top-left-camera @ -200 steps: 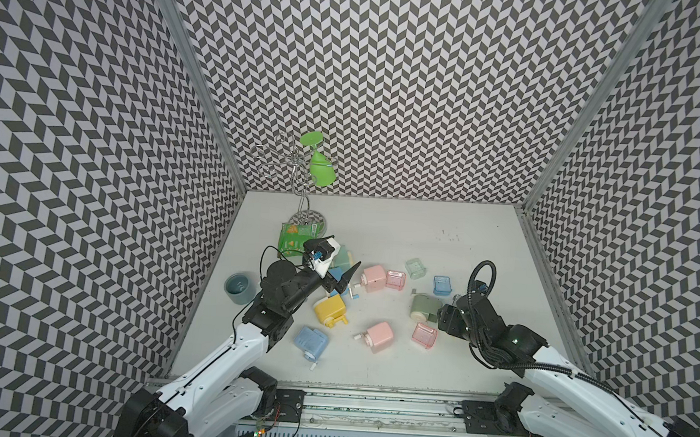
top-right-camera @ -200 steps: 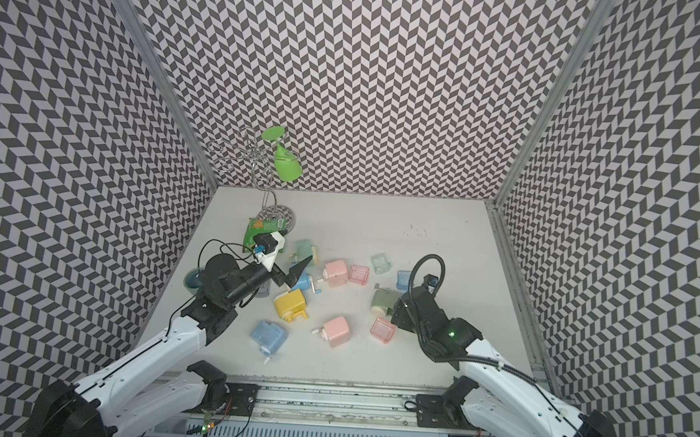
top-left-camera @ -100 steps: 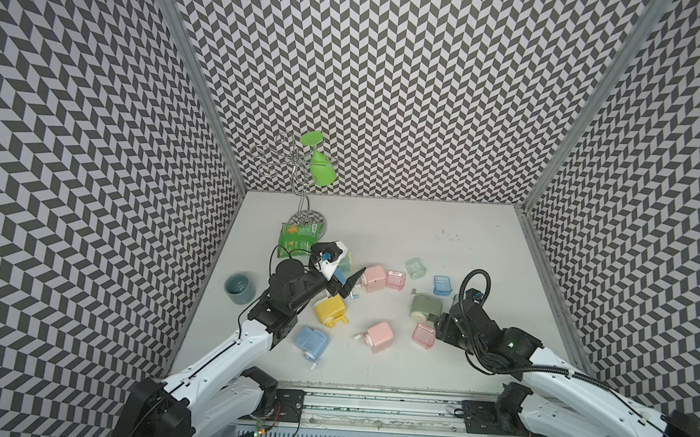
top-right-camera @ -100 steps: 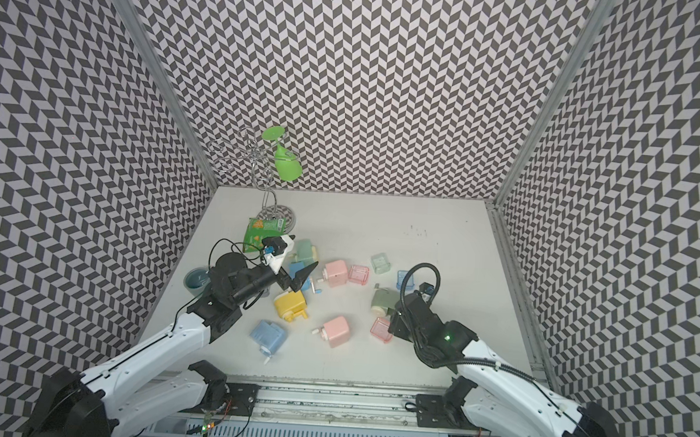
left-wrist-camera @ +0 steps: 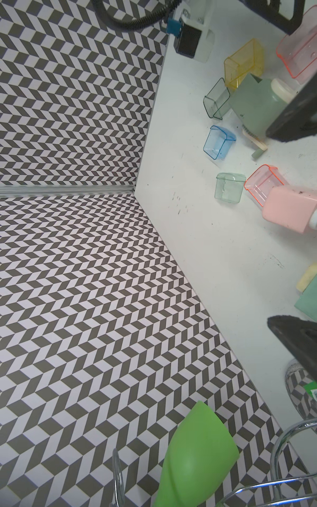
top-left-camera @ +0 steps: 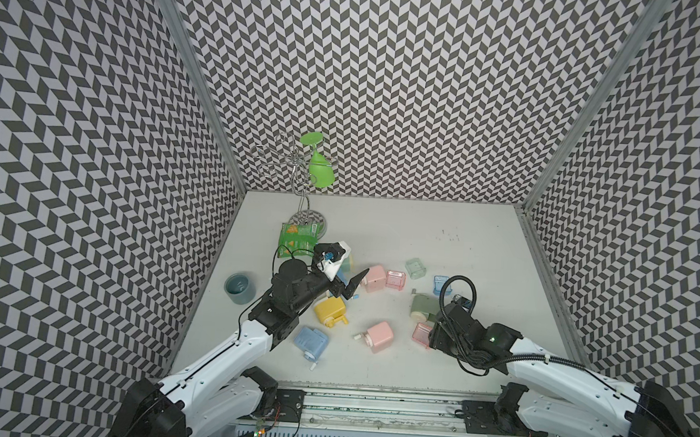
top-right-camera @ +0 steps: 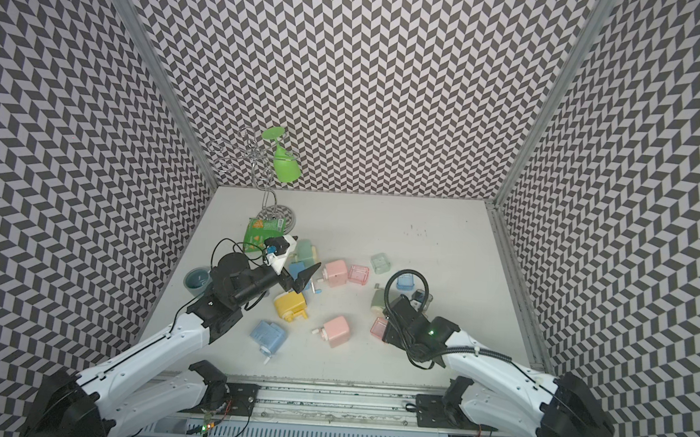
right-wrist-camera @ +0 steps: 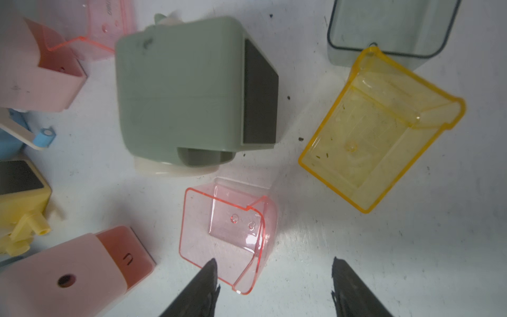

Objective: Put the tray back into the pencil sharpener
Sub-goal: Adjust the container at the center of the board.

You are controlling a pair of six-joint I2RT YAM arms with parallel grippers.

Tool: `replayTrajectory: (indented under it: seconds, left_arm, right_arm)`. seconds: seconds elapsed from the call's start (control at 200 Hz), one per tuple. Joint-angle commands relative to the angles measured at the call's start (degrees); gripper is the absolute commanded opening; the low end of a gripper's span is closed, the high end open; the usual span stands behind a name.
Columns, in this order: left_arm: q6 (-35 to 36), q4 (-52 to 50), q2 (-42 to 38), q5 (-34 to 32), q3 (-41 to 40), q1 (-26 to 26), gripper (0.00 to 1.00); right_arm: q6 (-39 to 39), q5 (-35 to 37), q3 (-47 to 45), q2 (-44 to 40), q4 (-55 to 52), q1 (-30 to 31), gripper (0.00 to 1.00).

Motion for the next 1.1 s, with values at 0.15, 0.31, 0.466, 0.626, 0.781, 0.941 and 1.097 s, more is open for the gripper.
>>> replayTrajectory:
  seconds: [0.15,0.31,0.466,0.626,0.781,0.941,1.097]
  left_arm:
    - [0.3,-3.2,-0.7,-2.1,3.5,-1.2,1.00]
    - [0.8,-3.5,-0.5,-1.7,3.6,-1.3,1.00]
    - [1.6,-4.3,-0.4,-2.1,3.8,-1.4,1.00]
    - [1.6,-4.5,-0.9,-2.1,3.6,-1.3,1.00]
    - [1.9,-5.0,-1.0,-2.1,3.7,-1.4,1.00]
    - [2.0,-5.1,-1.2,-2.1,3.8,-1.5,1.00]
    - [2.0,-5.1,-1.5,-2.2,3.7,-1.5,1.00]
  right_arm:
    - [0.7,1.0,3.0,3.0,1.0,0.5,0.58]
    - [0.5,1.3,3.8,5.2,1.4,0.5,0.52]
    - [0.6,0.6,4.2,7.6,1.4,0.5,0.45]
    - [0.5,0.4,3.9,10.2,1.6,0.5,0.35]
    - [-0.3,0.5,4.4,12.1,1.1,0.4,0.28]
    - [-0.6,0.7,4.5,12.5,0.5,0.5,0.21]
    - [-1.7,0.9,4.3,12.2,0.1,0.5,0.17]
